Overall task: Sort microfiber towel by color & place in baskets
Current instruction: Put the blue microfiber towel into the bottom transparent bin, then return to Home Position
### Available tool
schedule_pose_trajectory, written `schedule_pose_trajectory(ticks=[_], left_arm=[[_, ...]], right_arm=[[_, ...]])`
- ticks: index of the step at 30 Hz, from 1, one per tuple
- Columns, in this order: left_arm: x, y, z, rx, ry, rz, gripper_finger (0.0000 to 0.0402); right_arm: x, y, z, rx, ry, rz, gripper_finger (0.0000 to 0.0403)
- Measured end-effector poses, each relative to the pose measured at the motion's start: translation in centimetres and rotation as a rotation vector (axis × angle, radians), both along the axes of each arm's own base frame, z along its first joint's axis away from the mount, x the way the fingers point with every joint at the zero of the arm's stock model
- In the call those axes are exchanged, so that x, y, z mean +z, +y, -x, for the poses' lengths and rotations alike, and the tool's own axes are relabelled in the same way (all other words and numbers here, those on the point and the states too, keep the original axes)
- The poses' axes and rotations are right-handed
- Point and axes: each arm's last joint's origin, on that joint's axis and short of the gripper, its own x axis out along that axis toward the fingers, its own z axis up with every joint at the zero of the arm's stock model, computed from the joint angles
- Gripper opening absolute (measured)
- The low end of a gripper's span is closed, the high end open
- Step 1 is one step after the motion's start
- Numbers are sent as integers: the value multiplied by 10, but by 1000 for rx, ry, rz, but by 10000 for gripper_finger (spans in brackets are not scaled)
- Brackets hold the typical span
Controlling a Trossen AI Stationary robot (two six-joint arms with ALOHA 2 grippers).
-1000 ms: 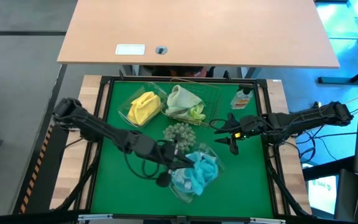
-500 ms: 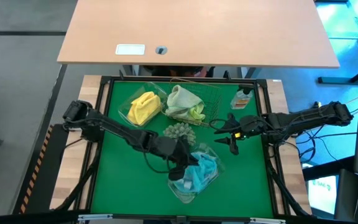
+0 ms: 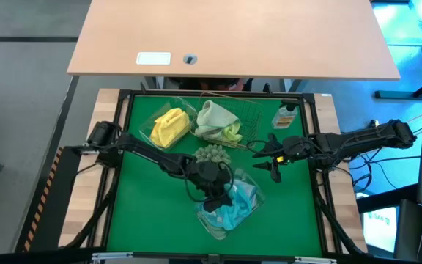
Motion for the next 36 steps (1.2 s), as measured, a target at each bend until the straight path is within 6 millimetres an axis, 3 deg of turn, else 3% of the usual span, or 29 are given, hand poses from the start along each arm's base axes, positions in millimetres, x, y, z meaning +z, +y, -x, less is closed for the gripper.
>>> schedule_pose_trajectory(ticks=[7,19,26,30,36], left_arm=[[-1,4,-1,2,-6,-9,26],[3,9,-3,-65,-108,-135,105],[4,19,-5,-145,-134,-131,111],[13,21,-2,-144,-158,-144,110],[43,28,12,-78,-201,-220,109]], right_arm=[[0,0,0,0,0,0,179],[0,0,0,0,0,0,179],[0,0,0,0,0,0,179],[0,0,0,9,1,-6,179],[0,2,0,44,0,-27,179]])
